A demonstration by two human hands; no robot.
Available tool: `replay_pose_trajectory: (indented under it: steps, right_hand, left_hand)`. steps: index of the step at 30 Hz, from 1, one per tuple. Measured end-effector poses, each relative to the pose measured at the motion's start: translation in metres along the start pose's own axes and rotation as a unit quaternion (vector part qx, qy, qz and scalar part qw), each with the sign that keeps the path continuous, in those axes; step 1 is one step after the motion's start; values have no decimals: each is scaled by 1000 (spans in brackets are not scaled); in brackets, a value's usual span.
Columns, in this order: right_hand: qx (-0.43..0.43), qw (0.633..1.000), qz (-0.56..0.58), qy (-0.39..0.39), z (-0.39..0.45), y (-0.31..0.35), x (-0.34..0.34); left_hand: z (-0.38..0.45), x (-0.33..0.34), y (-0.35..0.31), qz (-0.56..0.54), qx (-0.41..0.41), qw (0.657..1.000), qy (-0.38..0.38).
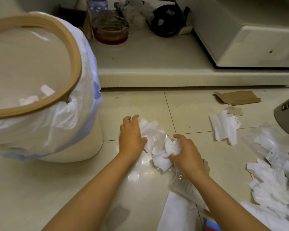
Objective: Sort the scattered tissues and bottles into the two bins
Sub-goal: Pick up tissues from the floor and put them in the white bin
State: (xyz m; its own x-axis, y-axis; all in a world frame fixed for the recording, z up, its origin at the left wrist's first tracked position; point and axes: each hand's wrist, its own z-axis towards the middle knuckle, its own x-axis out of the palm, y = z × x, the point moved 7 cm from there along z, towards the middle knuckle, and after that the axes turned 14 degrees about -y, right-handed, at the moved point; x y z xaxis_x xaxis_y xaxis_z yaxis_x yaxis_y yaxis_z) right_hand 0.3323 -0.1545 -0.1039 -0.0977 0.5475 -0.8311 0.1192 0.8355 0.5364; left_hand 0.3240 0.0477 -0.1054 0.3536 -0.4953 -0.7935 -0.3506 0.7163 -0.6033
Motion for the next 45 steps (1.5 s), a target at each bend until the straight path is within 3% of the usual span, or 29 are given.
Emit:
replay_pose_trajectory:
  steps: [7,13,17,23,33,35,39,42,45]
  right_hand:
    - [8,998,37,-56,-8,5,-19]
    - [7,995,78,-62,-23,14,-30]
    - [12,985,149,-92,-29,22,-45]
    - [8,958,255,-134,-40,31,-78]
    - [-47,914,385,-120,-77,98,-124]
    - [-58,905,406,-111,-84,118,-129]
    - [-95,893,429,-94,-98,157,-137]
    - [-104,886,444,-89,-105,178,-140]
    - [-99,878,461,-81,-107,192,-142]
  left_hand:
    - [-11,-16,25,34,-160,984,66]
    - [-29,-18,28,-55,-206,973,86]
    - [-34,-39,16,-93,-151,984,31]
    - [-48,-111,-41,-108,3,994,-33]
    - [-56,-286,-110,-124,179,956,-195]
    - [-48,-319,-98,-123,158,948,-247]
    - [-18,-360,-40,-133,1,949,-285]
    - [3,-364,1,-59,-77,960,-261]
    - [12,-361,17,6,-93,974,-206]
